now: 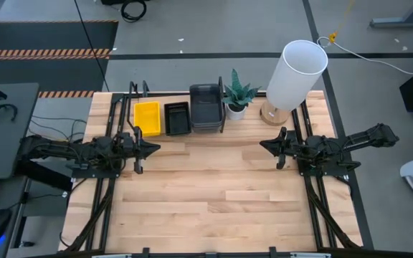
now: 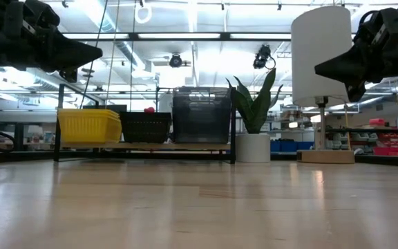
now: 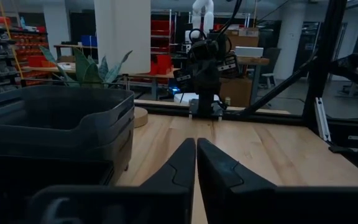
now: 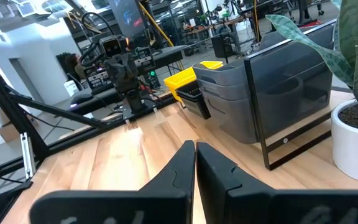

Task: Stack baskets on shelf by color
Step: Return to Home Position

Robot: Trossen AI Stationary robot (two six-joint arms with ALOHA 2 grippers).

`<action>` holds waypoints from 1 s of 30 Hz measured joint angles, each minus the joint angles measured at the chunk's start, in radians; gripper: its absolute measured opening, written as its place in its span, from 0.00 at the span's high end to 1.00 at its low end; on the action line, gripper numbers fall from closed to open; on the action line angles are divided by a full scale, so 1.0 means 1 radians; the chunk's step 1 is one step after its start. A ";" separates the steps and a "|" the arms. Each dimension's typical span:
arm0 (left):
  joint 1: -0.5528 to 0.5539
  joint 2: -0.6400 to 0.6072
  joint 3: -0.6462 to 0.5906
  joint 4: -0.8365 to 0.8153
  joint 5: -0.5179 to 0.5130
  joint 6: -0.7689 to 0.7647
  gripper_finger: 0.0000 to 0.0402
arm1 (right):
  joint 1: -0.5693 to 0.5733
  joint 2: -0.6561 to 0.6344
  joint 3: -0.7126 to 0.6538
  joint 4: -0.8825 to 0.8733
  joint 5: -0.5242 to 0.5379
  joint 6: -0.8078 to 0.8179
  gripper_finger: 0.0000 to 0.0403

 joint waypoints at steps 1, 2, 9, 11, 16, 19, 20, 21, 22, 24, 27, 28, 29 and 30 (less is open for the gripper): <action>0.000 0.000 0.000 0.000 0.000 0.000 0.94 | 0.000 0.000 0.000 0.000 0.000 0.000 0.95; 0.000 0.000 0.000 0.000 0.000 0.000 0.93 | 0.000 0.000 0.000 0.000 0.000 0.000 0.95; 0.000 0.000 0.000 0.000 0.000 0.000 0.93 | 0.000 0.000 0.000 0.000 0.000 0.000 0.95; 0.000 0.000 0.000 0.000 0.000 0.000 0.94 | 0.000 0.000 0.000 0.000 0.000 0.000 0.95; 0.000 0.000 0.000 0.000 0.000 0.000 0.95 | 0.000 0.000 0.000 0.000 0.000 0.000 0.95; 0.000 0.000 0.000 0.000 0.000 0.000 0.95 | 0.000 0.000 0.000 0.000 0.000 0.000 0.95; 0.000 0.000 0.000 0.000 0.000 0.000 0.95 | 0.000 0.000 0.000 0.000 0.000 0.000 0.95; 0.000 0.000 0.000 0.000 0.000 0.000 0.95 | 0.000 0.000 0.000 0.000 0.000 0.000 0.95; 0.000 0.000 0.000 0.000 0.000 0.000 0.94 | 0.000 0.000 0.000 0.000 0.000 0.000 0.95; 0.000 0.000 0.000 0.000 0.000 0.000 0.93 | 0.000 0.000 0.000 0.000 0.000 0.000 0.95; 0.000 0.000 0.000 0.000 0.000 0.000 0.92 | 0.000 0.000 0.000 0.000 0.000 0.000 0.95; 0.000 0.000 0.000 0.000 0.000 0.000 0.92 | 0.000 0.000 0.000 0.000 0.000 0.000 0.95; 0.000 0.000 0.000 0.000 0.000 0.000 0.92 | 0.000 0.000 0.000 0.000 0.000 0.000 0.95; 0.000 0.000 0.000 0.000 0.000 0.000 0.92 | 0.000 0.000 0.000 0.000 0.000 0.000 0.95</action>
